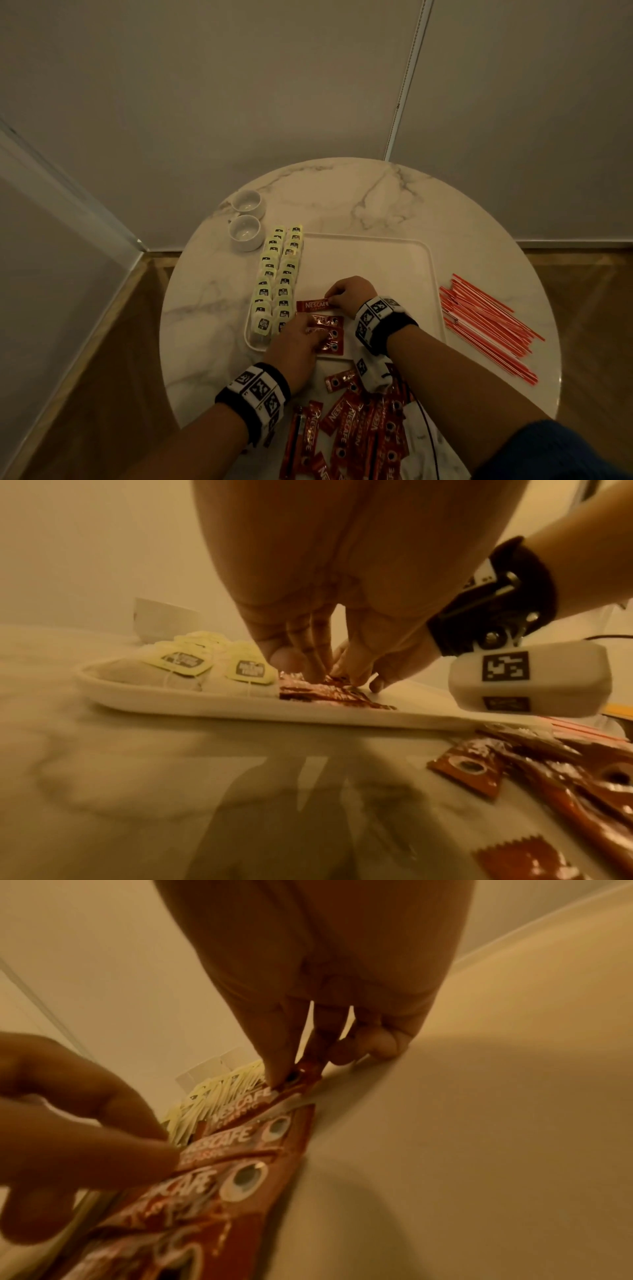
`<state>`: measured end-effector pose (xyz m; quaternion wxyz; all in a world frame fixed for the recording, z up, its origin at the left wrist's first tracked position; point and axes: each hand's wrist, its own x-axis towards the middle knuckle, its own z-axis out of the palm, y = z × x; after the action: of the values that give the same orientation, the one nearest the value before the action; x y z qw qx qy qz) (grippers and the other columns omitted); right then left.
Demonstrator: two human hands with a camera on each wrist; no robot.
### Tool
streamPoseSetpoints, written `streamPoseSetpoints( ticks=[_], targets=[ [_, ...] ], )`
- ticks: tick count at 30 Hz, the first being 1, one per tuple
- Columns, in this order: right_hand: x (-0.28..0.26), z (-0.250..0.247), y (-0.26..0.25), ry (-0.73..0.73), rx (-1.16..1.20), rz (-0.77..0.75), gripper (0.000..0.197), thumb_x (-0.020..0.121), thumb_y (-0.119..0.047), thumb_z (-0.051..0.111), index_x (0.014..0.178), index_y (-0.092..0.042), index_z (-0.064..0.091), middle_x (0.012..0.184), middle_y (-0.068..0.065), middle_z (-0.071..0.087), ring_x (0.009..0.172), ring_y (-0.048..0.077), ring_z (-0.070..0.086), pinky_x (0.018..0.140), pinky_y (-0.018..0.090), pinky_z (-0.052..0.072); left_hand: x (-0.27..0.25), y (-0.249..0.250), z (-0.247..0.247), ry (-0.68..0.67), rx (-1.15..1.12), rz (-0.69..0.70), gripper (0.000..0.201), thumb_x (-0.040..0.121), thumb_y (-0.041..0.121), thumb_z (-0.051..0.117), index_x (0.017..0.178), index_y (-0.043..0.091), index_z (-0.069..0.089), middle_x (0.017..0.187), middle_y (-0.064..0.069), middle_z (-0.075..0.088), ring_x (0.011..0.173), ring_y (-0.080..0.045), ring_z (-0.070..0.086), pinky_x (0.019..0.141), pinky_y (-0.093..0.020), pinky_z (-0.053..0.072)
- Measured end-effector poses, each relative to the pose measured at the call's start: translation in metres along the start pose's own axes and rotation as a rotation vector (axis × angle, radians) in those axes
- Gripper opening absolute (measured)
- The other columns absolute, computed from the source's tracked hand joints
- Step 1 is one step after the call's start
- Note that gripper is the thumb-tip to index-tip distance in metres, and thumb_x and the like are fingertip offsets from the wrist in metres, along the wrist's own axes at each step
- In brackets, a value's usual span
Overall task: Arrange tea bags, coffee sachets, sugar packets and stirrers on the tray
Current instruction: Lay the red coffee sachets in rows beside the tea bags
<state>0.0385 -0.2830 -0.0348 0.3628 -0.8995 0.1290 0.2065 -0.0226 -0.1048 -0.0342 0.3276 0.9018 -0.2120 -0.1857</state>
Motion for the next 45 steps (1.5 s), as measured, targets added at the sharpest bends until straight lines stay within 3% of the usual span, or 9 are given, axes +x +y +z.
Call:
streamPoseSetpoints(
  ticks=[3, 8, 15, 26, 31, 35, 38, 41, 45],
  targets=[
    [0.002, 0.001, -0.001, -0.026, -0.041, -0.002, 0.015, 0.085, -0.017, 0.066, 0.096, -0.016, 0.076, 0.101, 0.001, 0.072, 0.096, 0.015, 0.064, 0.081, 0.023, 0.048, -0.002, -0.004, 0.005, -0.060, 0.080, 0.056, 0.035, 0.095, 0.034, 0.051, 0.130, 0.029, 0.054, 0.137, 0.007, 0.042, 0.126, -0.013, 0.044, 0.109, -0.031, 0.037],
    [0.002, 0.003, -0.003, 0.001, -0.101, -0.023, 0.011, 0.081, -0.016, 0.067, 0.079, -0.026, 0.071, 0.083, -0.004, 0.066, 0.077, 0.011, 0.061, 0.066, 0.021, 0.045, -0.004, -0.011, 0.008, -0.058, 0.268, 0.166, 0.040, 0.095, 0.030, 0.052, 0.134, 0.028, 0.052, 0.149, 0.002, 0.030, 0.134, -0.017, 0.034, 0.115, -0.030, 0.026],
    [-0.001, 0.004, -0.004, -0.002, -0.203, -0.081, 0.012, 0.082, -0.015, 0.065, 0.085, -0.022, 0.074, 0.088, -0.003, 0.065, 0.086, 0.015, 0.063, 0.074, 0.025, 0.053, -0.005, -0.010, 0.007, -0.110, 0.306, 0.138, 0.044, 0.095, 0.032, 0.052, 0.138, 0.029, 0.046, 0.150, 0.000, 0.030, 0.136, -0.020, 0.030, 0.115, -0.035, 0.026],
    [0.002, 0.005, -0.002, 0.014, -0.144, -0.081, 0.012, 0.083, -0.016, 0.064, 0.087, -0.023, 0.073, 0.094, 0.000, 0.070, 0.085, 0.014, 0.063, 0.073, 0.024, 0.052, -0.006, -0.012, 0.008, -0.128, 0.376, 0.109, 0.049, 0.094, 0.027, 0.049, 0.142, 0.030, 0.041, 0.151, -0.002, 0.027, 0.136, -0.023, 0.027, 0.114, -0.039, 0.026],
    [-0.021, -0.010, 0.001, 0.088, -0.163, -0.172, 0.013, 0.084, -0.021, 0.064, 0.096, -0.022, 0.069, 0.101, 0.000, 0.056, 0.096, 0.016, 0.053, 0.081, 0.025, 0.044, -0.011, -0.012, 0.003, -0.050, 0.312, 0.152, 0.042, 0.091, 0.029, 0.048, 0.133, 0.027, 0.052, 0.141, 0.002, 0.040, 0.128, -0.019, 0.037, 0.109, -0.040, 0.035],
    [-0.086, -0.002, 0.003, -0.167, -0.400, -0.353, 0.017, 0.090, -0.023, 0.057, 0.101, -0.018, 0.069, 0.107, 0.003, 0.059, 0.101, 0.019, 0.054, 0.089, 0.032, 0.048, -0.024, -0.010, -0.004, 0.008, 0.182, 0.186, 0.027, 0.092, 0.024, 0.048, 0.114, 0.021, 0.063, 0.119, 0.006, 0.053, 0.108, -0.009, 0.047, 0.098, -0.027, 0.041],
    [-0.123, 0.025, 0.013, -0.303, -0.691, -0.444, 0.027, 0.095, -0.033, 0.049, 0.112, -0.018, 0.064, 0.110, 0.006, 0.056, 0.102, 0.023, 0.047, 0.082, 0.039, 0.049, -0.032, -0.010, -0.008, -0.027, 0.158, 0.156, 0.020, 0.094, 0.024, 0.046, 0.107, 0.019, 0.061, 0.110, 0.007, 0.053, 0.100, -0.006, 0.046, 0.094, -0.023, 0.041],
    [-0.132, 0.041, 0.017, -0.265, -0.836, -0.465, 0.027, 0.094, -0.028, 0.051, 0.116, -0.014, 0.058, 0.113, 0.010, 0.054, 0.103, 0.027, 0.046, 0.080, 0.040, 0.046, -0.033, -0.006, -0.012, -0.117, 0.127, 0.140, 0.018, 0.095, 0.024, 0.047, 0.107, 0.020, 0.059, 0.107, 0.007, 0.055, 0.096, -0.007, 0.049, 0.089, -0.022, 0.042],
    [-0.132, 0.043, 0.010, -0.190, -0.795, -0.406, 0.033, 0.095, -0.028, 0.048, 0.122, -0.011, 0.053, 0.126, 0.011, 0.049, 0.114, 0.027, 0.044, 0.091, 0.040, 0.043, -0.030, -0.003, -0.014, -0.193, 0.110, 0.141, 0.019, 0.095, 0.023, 0.048, 0.110, 0.021, 0.060, 0.102, 0.012, 0.054, 0.093, -0.005, 0.051, 0.084, -0.018, 0.042]
  ],
)
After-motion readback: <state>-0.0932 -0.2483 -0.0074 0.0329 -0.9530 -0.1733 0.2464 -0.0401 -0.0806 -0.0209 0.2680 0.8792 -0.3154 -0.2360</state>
